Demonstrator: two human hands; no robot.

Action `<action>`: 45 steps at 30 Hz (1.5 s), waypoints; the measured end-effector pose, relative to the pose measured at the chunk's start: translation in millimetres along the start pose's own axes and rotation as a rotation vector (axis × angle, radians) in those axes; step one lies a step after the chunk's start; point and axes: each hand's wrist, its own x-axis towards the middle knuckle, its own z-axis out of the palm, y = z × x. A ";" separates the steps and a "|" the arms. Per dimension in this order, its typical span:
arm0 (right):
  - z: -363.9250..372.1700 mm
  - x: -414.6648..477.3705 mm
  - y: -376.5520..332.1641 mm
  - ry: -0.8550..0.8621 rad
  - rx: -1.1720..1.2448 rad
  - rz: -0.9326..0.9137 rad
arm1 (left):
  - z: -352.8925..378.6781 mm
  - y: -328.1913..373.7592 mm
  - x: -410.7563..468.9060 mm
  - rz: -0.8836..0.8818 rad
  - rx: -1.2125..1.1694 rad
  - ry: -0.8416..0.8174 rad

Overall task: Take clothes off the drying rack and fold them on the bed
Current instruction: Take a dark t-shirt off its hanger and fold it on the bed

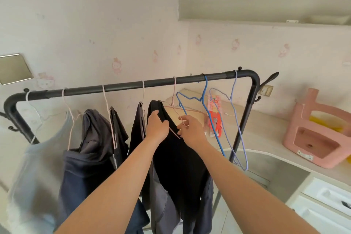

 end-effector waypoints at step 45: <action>-106.9 -156.5 39.2 0.579 -0.188 0.026 | 4.4 -29.1 -65.2 0.446 -0.260 -0.696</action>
